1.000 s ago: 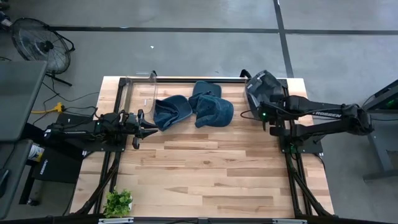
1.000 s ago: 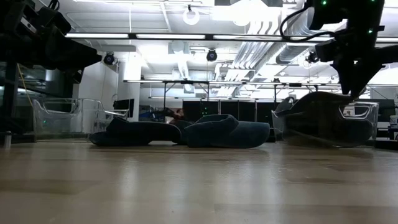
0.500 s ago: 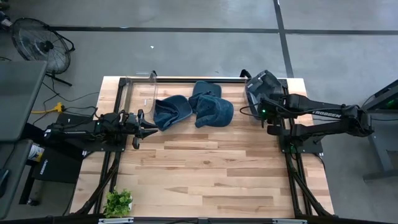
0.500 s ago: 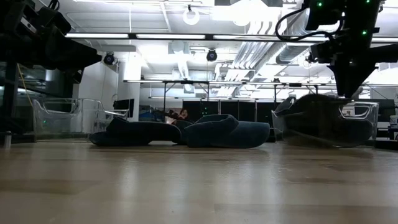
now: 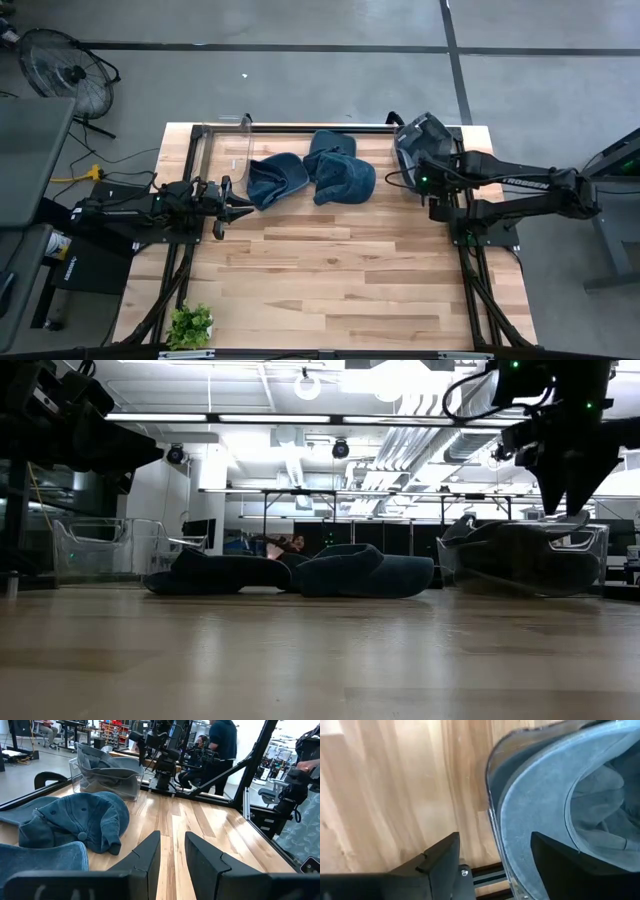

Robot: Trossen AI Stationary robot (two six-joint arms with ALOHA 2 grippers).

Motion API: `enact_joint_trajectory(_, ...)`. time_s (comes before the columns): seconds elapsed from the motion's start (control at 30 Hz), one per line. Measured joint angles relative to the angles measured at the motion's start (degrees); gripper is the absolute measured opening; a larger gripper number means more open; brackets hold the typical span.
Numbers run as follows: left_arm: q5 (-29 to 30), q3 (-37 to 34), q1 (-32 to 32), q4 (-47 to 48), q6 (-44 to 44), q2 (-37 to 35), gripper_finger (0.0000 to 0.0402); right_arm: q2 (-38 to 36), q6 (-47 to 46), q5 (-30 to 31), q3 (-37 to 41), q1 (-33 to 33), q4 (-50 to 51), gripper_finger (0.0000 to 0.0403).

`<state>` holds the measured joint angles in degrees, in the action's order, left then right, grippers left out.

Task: Pick & Place hat
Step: Put the gray cap into the right transparent bin

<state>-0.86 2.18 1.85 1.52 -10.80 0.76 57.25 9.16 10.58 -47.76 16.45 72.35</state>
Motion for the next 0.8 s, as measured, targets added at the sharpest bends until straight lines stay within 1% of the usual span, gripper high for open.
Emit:
enact_joint_trajectory(0.13, 0.00, -0.01, 0.00, 0.00, -0.01, 0.02, 0.0087, 0.00, -1.76, -1.91, -2.85, -0.13, 1.67, 0.0242)
enact_joint_trajectory(0.23, 0.00, 0.01, 0.00, 0.00, 0.01, -0.01, 0.0087, 0.00, -6.57, -2.96, -5.18, -0.11, 2.40, 0.0233)
enact_joint_trajectory(0.3, 0.00, 0.00, 0.00, 0.00, 0.01, 0.01, 0.0087, 0.00, -11.27, -2.92, -6.01, -0.09, 2.42, 0.0219)
enact_joint_trajectory(0.47, 0.00, 0.02, 0.00, 0.00, 0.01, -0.01, 0.0087, -0.01, -26.56, -3.05, -6.17, 2.75, 2.42, 0.0162)
enact_joint_trajectory(0.57, 0.00, -0.01, 0.00, 0.00, 0.01, 0.01, 0.0087, 0.00, -33.11, -3.49, -6.17, 4.45, 1.71, 0.0119)
enact_joint_trajectory(0.63, 0.00, 0.00, 0.00, 0.00, 0.00, 0.01, 0.0087, 0.00, -35.49, -3.45, -6.17, 5.59, 0.87, 0.0090)
enact_joint_trajectory(0.8, 0.00, 0.00, 0.00, 0.00, -0.01, -0.01, 0.0087, 0.44, -38.04, -3.47, -6.17, 8.73, -1.77, 0.0016)
